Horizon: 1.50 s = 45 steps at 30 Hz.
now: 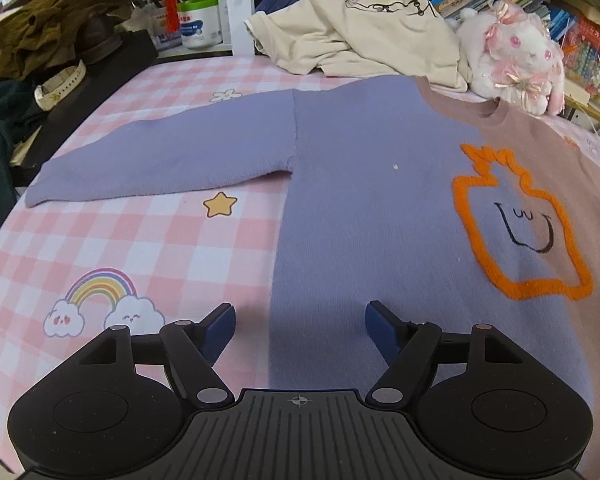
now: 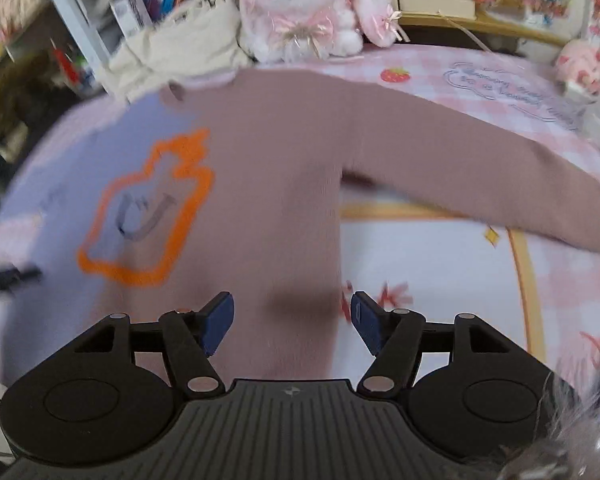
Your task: Fold clothes
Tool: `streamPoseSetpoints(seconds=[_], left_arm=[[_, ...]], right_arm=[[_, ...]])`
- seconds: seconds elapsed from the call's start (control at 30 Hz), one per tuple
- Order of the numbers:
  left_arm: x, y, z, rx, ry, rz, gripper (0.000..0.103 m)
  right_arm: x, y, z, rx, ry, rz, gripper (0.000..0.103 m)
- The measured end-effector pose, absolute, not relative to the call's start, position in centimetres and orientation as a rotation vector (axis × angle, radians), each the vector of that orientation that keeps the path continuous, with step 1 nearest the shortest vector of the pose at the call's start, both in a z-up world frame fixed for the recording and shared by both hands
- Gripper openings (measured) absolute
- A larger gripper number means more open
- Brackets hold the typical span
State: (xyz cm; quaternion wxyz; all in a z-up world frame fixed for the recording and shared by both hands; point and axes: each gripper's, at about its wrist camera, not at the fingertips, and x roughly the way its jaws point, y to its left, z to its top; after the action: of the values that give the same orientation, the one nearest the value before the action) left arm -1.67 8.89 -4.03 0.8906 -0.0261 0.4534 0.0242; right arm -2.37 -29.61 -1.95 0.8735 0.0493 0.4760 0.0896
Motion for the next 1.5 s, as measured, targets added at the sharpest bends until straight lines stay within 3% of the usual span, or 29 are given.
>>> streamPoseSetpoints(seconds=[0.13,0.27,0.33,0.4,0.43,1.23,1.37,1.5], left_arm=[[-1.9,10.2,-4.1,-0.096,0.929,0.079,0.072],[-2.3,10.2,-4.2,-0.093,0.913,0.075,0.065],[-2.6,9.9,-4.1,-0.083,0.903,0.043,0.032],[-3.2,9.4,-4.0,-0.060,0.894,0.008,0.012],[-3.5,9.1,-4.0,-0.043,0.891,-0.009,0.009],[-2.4,11.3,-4.4,-0.017,0.874,-0.115,0.012],[-2.9,11.7,-4.1,-0.030,0.887,-0.120,0.017],[-4.5,11.8,-3.6,-0.039,0.903,-0.144,0.028]], right_arm=[[-3.7,-28.5,-2.6,0.108,1.011,0.134,0.047],[-4.6,-28.0,-2.8,0.106,0.994,0.062,0.028],[-4.5,-27.8,-2.9,0.126,0.980,0.045,0.019],[-4.2,-27.6,-3.0,0.147,0.968,0.044,0.011],[-3.9,-27.3,-3.0,0.152,0.963,0.039,0.011],[-3.9,-24.7,-3.2,0.081,0.906,-0.029,0.011],[-4.7,-25.3,-2.7,0.133,0.915,-0.049,0.025],[-6.8,-25.6,-2.1,0.164,0.915,-0.056,0.036]])
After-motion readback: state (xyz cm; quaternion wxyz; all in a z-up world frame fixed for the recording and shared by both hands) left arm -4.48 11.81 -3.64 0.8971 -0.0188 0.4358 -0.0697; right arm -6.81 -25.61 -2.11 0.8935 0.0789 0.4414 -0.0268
